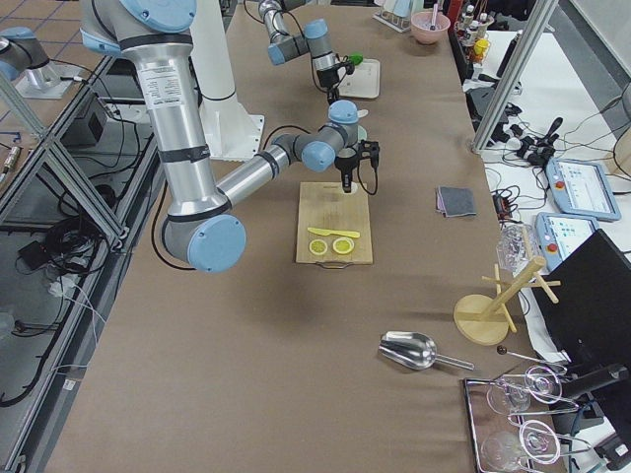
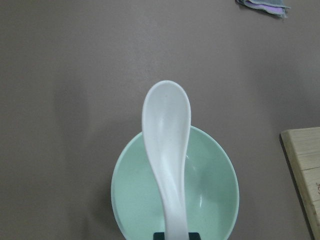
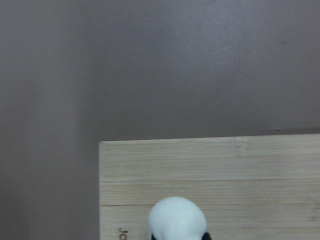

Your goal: Put spoon and bun in bowl

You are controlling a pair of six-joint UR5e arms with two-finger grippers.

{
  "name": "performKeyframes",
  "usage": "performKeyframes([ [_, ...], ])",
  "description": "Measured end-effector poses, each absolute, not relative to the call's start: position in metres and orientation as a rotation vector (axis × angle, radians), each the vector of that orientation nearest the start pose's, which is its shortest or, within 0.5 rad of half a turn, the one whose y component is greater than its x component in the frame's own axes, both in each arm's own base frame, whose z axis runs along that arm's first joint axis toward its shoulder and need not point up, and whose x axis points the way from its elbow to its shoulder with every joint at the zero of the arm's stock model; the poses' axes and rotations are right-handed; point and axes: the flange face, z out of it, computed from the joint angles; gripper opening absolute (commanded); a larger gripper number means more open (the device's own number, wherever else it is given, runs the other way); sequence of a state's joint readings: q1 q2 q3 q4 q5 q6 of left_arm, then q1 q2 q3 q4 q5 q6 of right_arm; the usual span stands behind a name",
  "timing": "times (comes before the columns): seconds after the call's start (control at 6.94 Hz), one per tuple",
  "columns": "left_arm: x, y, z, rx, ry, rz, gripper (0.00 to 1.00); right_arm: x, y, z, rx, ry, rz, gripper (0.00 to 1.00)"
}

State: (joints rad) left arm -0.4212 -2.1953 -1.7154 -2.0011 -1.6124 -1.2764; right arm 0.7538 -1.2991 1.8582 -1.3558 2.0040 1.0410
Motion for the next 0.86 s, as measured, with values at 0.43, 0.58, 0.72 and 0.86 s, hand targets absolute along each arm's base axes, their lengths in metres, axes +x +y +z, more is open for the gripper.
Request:
performKeyframes([
  [0.43,0.557,-0.385,0.164,0.379,1.109,-0.081,0.00,-0.375,-0.470,0.322,0.128,-0.909,0.078,0.00],
  [0.58,0.561,-0.385,0.160,0.376,1.105,-0.079,0.00,-0.378,-0.470,0.317,0.128,-0.916,0.077,0.00],
  [0.72,0.568,-0.386,0.157,0.373,1.101,-0.078,0.00,-0.380,-0.469,0.315,0.128,-0.919,0.075,0.00],
  [0.86,0.575,-0.389,0.154,0.372,1.096,-0.079,0.00,-0.382,-0.468,0.313,0.129,-0.922,0.073,0.00],
])
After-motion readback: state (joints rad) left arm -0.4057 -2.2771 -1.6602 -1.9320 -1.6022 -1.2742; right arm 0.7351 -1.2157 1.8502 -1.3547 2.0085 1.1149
